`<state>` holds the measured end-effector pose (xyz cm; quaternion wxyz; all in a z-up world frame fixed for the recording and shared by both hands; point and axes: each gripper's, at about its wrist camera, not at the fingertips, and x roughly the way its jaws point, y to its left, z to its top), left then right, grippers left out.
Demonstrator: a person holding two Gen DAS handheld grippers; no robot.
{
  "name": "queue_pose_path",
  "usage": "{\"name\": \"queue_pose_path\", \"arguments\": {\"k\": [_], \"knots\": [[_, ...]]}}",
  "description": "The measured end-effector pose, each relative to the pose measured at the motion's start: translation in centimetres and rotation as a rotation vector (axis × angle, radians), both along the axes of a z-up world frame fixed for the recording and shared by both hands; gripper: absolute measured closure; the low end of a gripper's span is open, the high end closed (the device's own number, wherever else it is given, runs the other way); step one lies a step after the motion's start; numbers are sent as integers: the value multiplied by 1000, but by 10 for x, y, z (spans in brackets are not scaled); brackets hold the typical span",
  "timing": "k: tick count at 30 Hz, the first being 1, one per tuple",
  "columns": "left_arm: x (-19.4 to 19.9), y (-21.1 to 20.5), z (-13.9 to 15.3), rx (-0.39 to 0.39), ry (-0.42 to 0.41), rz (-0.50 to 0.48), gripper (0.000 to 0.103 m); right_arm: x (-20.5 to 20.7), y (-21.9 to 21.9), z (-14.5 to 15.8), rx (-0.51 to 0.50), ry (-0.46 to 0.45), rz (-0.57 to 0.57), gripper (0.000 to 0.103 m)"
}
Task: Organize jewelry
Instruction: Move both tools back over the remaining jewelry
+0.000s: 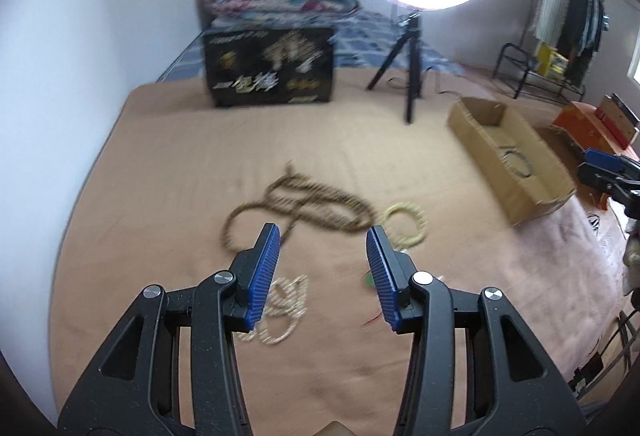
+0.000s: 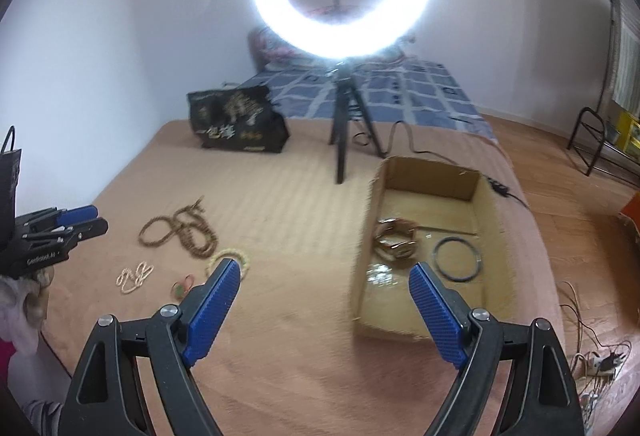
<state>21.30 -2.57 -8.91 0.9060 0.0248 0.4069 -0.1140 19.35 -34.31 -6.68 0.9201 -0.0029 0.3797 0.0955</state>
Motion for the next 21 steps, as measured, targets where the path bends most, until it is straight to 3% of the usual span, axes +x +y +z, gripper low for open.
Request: {"name": "queue_pose_path", "arguments": {"k": [8,16,18,21], "knots": [[-19,51,-38,-4,90,50,57,-3,38,-31,-9,60,78,15],[-22,59,-69,-41,174,26,57,-4,71,-67,-46,122,146,15],[-21,59,-78,-73,205,19,42,-4,77,-75,-53,136,157,15],[-20,57,-88,-90,218,15,38,-3,84,-85,-57,157,172,15]]}}
